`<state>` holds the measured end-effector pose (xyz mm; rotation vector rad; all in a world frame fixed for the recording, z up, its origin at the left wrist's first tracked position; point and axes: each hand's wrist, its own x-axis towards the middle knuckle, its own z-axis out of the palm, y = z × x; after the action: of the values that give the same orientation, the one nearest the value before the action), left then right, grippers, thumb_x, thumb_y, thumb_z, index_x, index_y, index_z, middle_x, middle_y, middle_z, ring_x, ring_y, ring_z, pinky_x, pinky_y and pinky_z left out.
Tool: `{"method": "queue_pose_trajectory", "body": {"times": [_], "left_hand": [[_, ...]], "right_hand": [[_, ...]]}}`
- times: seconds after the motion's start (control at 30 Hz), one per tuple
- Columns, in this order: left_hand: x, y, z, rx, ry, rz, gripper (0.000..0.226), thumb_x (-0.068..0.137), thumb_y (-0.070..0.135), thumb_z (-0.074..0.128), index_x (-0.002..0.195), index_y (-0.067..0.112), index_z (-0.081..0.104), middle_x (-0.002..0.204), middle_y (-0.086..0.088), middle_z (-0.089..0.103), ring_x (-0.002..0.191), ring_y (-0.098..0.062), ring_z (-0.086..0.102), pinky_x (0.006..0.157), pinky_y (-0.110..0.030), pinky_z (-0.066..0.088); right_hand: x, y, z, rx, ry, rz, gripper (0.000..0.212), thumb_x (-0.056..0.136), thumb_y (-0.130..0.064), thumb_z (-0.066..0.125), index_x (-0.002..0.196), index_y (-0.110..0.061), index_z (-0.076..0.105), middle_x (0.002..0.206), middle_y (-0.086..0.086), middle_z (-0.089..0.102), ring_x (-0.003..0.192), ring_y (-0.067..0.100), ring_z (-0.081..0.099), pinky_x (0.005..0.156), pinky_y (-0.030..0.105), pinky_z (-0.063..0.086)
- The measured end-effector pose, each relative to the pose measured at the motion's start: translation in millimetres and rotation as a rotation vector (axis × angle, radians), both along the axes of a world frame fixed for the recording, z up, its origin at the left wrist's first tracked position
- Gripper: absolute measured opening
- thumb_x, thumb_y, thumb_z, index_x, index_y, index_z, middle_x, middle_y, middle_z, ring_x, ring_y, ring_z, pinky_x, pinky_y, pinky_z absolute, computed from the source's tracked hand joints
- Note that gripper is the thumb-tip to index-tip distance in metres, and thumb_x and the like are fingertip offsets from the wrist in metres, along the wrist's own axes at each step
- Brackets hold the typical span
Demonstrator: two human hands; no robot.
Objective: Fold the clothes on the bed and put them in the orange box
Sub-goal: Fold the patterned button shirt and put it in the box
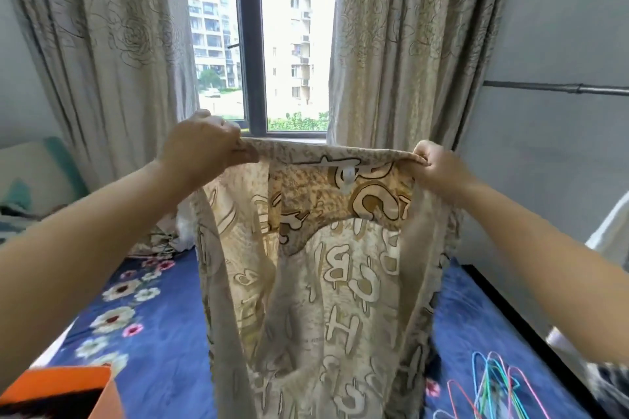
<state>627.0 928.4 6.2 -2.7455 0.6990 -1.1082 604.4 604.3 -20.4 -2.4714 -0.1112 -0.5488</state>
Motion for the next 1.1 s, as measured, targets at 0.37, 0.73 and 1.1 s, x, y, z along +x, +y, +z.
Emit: {"method": "queue_pose_trajectory", "body": {"times": [0.37, 0.73, 1.1], "left_hand": [[-36, 23, -62, -0.078, 0.322, 0.339, 0.022, 0.094, 0.03, 0.048, 0.083, 0.013, 0.057, 0.079, -0.005, 0.05, 0.073, -0.024, 0.046, 0.059, -0.028, 0.034], [-160, 31, -94, -1.363, 1.043, 0.019, 0.039, 0.092, 0.001, 0.032, 0.055, 0.01, 0.037, 0.026, -0.001, 0.033, 0.023, -0.011, 0.03, 0.033, -0.009, 0.032], [-270, 26, -102, -1.943, 0.386, -0.515, 0.038, 0.096, 0.003, 0.036, 0.118, 0.032, 0.042, 0.089, 0.004, 0.055, 0.079, -0.014, 0.053, 0.079, -0.033, 0.047]], "right_hand": [[-39, 18, -40, -0.859, 0.239, -0.099, 0.015, 0.083, -0.017, 0.052, 0.07, -0.016, 0.044, 0.086, 0.005, 0.054, 0.082, 0.026, 0.053, 0.061, 0.028, 0.037], [-166, 74, -46, 0.673, 0.507, -0.158, 0.033, 0.091, -0.001, 0.033, 0.065, -0.006, 0.051, 0.05, 0.01, 0.056, 0.042, 0.022, 0.055, 0.036, 0.02, 0.045], [-269, 144, -45, 0.978, -0.367, -0.277, 0.007, 0.075, -0.02, 0.045, 0.075, -0.023, 0.051, 0.072, -0.006, 0.052, 0.064, 0.007, 0.048, 0.06, 0.025, 0.042]]}}
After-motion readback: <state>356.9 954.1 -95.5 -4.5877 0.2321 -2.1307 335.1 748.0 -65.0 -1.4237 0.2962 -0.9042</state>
